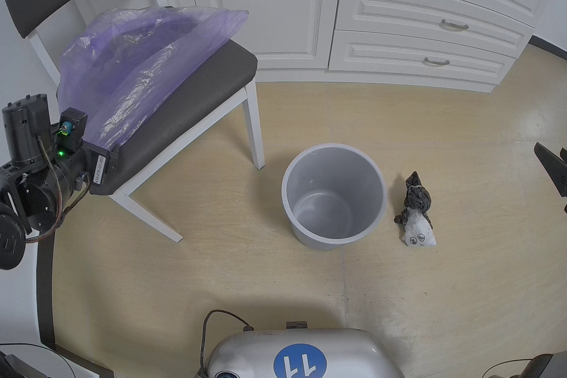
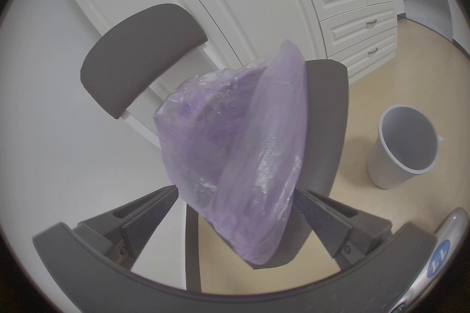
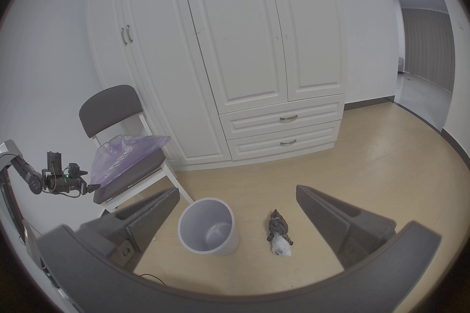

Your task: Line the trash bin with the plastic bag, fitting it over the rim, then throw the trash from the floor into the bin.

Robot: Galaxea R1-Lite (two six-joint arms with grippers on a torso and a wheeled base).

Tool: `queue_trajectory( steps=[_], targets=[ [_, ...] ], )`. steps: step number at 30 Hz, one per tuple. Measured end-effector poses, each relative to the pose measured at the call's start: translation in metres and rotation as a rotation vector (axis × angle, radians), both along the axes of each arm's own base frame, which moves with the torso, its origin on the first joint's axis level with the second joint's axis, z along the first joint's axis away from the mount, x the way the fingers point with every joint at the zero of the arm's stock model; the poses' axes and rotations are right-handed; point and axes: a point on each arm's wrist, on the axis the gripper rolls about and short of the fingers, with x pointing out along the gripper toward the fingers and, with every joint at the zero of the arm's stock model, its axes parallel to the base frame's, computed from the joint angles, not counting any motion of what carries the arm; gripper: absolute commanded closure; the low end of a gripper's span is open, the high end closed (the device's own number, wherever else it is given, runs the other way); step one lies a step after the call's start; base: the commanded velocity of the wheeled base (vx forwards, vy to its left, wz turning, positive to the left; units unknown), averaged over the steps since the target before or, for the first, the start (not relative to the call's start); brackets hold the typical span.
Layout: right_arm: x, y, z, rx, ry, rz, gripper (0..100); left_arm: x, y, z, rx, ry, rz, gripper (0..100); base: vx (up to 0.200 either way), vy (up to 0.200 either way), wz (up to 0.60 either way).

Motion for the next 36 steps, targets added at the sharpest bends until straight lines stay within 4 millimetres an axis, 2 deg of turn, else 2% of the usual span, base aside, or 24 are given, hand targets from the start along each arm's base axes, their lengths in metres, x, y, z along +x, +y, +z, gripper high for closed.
queue_trajectory(
  steps=[17,36],
  targets=[
    [-0.001,-0.001,0.001,0.004,-0.009,-0.002,0,-0.017,0.036,0.049,-0.023,-0.169,0.098,0,0.000,0.000,0.00],
    [-0.002,-0.001,0.002,0.004,-0.011,0.006,0,-0.008,0.013,0.016,0.029,-0.049,0.012,0,0.000,0.000,0.00]
  ],
)
